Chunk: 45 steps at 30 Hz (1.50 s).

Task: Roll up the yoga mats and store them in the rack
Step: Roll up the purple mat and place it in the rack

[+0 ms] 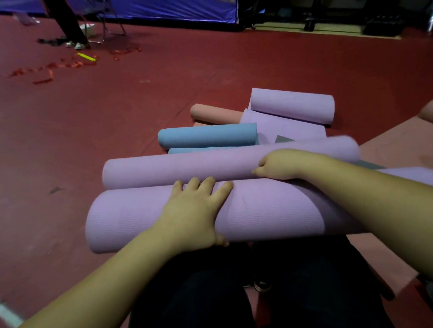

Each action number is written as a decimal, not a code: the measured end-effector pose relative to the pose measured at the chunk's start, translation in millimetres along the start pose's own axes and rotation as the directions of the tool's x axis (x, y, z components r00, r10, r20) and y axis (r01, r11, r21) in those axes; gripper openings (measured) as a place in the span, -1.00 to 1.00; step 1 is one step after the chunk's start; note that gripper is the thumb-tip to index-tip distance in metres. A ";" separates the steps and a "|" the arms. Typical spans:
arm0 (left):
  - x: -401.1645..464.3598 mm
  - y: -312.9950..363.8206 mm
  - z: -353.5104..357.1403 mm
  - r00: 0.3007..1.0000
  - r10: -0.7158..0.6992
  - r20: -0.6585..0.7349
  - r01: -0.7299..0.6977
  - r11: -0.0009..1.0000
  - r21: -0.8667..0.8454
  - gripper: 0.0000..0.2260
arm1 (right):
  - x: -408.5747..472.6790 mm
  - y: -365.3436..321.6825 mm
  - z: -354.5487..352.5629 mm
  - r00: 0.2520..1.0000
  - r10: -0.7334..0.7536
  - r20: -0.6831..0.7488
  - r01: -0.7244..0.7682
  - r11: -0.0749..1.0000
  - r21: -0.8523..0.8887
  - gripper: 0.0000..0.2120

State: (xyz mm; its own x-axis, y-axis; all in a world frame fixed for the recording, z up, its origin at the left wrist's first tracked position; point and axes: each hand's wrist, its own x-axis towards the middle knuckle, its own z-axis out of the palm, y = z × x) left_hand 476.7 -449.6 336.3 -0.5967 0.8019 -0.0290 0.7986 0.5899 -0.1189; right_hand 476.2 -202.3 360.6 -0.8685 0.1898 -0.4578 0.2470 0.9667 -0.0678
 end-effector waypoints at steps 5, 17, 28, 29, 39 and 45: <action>16.6 -12.0 -5.0 0.997 0.027 0.071 -0.023 0.998 -0.058 0.04 | 13.1 2.7 -6.7 0.997 -0.046 -0.057 0.043 0.998 -0.041 -0.73; 45.0 -27.8 -9.7 0.978 -0.050 0.201 0.101 0.962 -0.254 -0.30 | 34.8 -2.9 -18.5 0.988 0.013 0.156 -0.004 0.998 -0.057 -0.41; 101.1 -42.3 -20.1 0.919 -0.089 0.384 0.263 0.864 -0.430 -0.44 | 18.7 0.0 1.4 0.998 0.054 -0.018 -0.051 0.984 0.171 -0.39; 102.5 -40.1 -17.3 0.939 -0.127 0.320 0.251 0.889 -0.382 -0.43 | 19.7 0.5 1.4 0.998 0.058 -0.030 -0.052 0.984 0.169 -0.40; 29.8 -7.9 54.7 0.985 -0.001 -0.174 0.018 0.995 0.101 0.00 | 28.4 1.7 -13.2 0.996 0.076 0.036 -0.082 0.972 0.219 -0.49; 39.6 -9.4 36.6 0.991 -0.049 -0.126 0.058 0.996 0.072 0.09 | 27.4 -5.4 -20.6 0.994 0.063 0.090 -0.082 0.971 0.225 -0.66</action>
State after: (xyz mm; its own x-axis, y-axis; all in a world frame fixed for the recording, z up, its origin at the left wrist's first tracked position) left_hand 442.7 -426.8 300.0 -0.6202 0.7777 0.1025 0.7548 0.6273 -0.1918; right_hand 442.2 -198.8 366.7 -0.8091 0.2343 -0.5390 0.4078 0.8842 -0.2278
